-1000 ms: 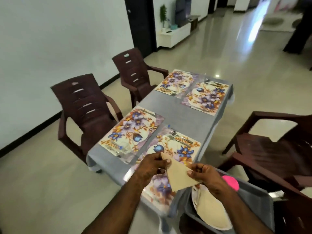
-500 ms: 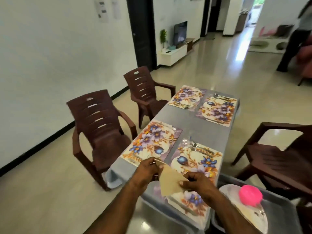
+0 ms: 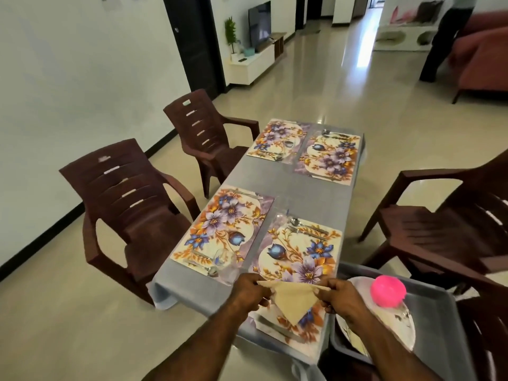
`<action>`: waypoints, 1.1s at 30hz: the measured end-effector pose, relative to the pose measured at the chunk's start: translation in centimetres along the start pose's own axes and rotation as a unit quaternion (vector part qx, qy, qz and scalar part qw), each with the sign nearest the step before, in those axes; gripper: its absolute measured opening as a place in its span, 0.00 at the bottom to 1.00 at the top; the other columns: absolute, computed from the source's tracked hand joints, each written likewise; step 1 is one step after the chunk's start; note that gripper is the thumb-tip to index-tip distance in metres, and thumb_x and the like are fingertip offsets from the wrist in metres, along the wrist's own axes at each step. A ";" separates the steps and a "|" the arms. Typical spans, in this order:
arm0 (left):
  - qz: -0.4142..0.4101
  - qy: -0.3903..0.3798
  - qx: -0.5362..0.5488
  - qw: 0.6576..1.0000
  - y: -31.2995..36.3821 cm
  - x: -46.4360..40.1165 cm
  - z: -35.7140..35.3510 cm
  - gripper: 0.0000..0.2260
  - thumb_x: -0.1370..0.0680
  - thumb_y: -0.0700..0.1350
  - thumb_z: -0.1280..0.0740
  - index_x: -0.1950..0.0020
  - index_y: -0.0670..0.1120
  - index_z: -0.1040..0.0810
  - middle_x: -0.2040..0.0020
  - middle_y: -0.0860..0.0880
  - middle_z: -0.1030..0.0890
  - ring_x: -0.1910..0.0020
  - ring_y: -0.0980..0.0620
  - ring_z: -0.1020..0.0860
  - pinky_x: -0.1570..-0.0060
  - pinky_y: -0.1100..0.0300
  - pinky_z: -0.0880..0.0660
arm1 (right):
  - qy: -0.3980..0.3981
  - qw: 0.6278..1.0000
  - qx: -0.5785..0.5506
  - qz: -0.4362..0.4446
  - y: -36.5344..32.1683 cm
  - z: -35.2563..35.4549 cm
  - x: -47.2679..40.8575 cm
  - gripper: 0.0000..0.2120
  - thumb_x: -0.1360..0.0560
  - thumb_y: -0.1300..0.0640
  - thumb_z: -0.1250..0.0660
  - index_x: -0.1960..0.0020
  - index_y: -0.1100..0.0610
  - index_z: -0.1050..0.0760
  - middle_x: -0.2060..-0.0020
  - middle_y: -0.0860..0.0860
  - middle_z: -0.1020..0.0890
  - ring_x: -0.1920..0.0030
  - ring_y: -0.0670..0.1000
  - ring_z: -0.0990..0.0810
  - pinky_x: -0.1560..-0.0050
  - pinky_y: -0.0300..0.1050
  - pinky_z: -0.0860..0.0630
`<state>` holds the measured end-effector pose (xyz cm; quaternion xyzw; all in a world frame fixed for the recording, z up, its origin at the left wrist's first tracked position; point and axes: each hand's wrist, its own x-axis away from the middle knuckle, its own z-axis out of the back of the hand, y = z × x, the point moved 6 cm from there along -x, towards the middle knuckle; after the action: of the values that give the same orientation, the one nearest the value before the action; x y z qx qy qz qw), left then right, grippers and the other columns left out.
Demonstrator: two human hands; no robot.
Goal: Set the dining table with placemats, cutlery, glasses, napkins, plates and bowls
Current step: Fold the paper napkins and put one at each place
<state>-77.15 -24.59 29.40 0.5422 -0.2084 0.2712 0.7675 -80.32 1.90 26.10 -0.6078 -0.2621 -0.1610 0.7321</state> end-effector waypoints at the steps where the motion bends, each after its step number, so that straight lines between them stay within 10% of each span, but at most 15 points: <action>1: 0.010 0.001 -0.006 1.000 -0.3 -0.7 -0.5 0.04 0.23 0.39 0.25 0.48 0.43 0.15 0.60 0.43 0.13 0.69 0.49 0.17 0.73 0.62 0.28 | 0.002 1.000 0.017 -0.004 0.2 0.5 -1.0 0.02 0.24 0.69 0.27 0.53 0.67 0.19 0.70 0.58 0.23 0.72 0.52 0.27 0.70 0.43 0.30; 12: 0.038 0.113 -0.070 0.990 -1.5 -8.7 -1.3 0.03 0.26 0.40 0.26 0.53 0.43 0.16 0.59 0.44 0.13 0.60 0.44 0.13 0.56 0.47 0.15 | -0.006 0.951 0.305 0.060 -2.3 -0.1 -13.0 0.09 0.28 0.56 0.22 0.49 0.51 0.16 0.54 0.50 0.13 0.52 0.52 0.15 0.48 0.49 0.18; 16: -0.077 0.139 -0.339 0.927 -1.4 -9.0 -2.1 0.21 0.24 0.49 0.30 0.31 0.47 0.24 0.37 0.46 0.19 0.39 0.44 0.21 0.42 0.53 0.23 | 0.082 0.842 0.504 0.177 -1.8 -1.2 -13.2 0.22 0.25 0.51 0.29 0.32 0.50 0.25 0.35 0.55 0.22 0.38 0.60 0.20 0.39 0.57 0.23; 21: -0.197 0.026 -0.514 0.834 -2.8 -9.1 -6.2 0.34 0.20 0.58 0.47 0.17 0.44 0.38 0.17 0.41 0.36 0.19 0.39 0.38 0.21 0.39 0.41 | -0.045 0.727 0.629 0.273 2.1 -4.8 -12.2 0.36 0.28 0.44 0.27 0.23 0.54 0.29 0.26 0.56 0.25 0.28 0.61 0.24 0.33 0.65 0.27; 28: -0.230 -0.069 -0.562 0.791 -4.6 -11.2 -7.1 0.34 0.18 0.59 0.56 0.14 0.45 0.51 0.14 0.45 0.53 0.15 0.45 0.56 0.18 0.41 0.59 | -0.144 0.661 0.672 0.301 2.7 -6.6 -12.8 0.40 0.33 0.50 0.32 0.22 0.59 0.31 0.23 0.57 0.29 0.24 0.58 0.28 0.28 0.63 0.43; 33: -0.226 -0.069 -0.564 0.791 -5.8 -11.2 -6.5 0.34 0.15 0.62 0.54 0.14 0.47 0.57 0.14 0.46 0.59 0.15 0.47 0.59 0.18 0.40 0.58 | -0.182 0.647 0.680 0.294 3.4 -5.7 -12.9 0.33 0.18 0.43 0.45 0.18 0.59 0.38 0.19 0.56 0.37 0.20 0.58 0.35 0.25 0.66 0.48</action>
<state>-81.85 -22.11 16.20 0.0623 -0.2487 -0.1139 0.9599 -87.78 -4.01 15.19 -0.0017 -0.2333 0.4002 0.8862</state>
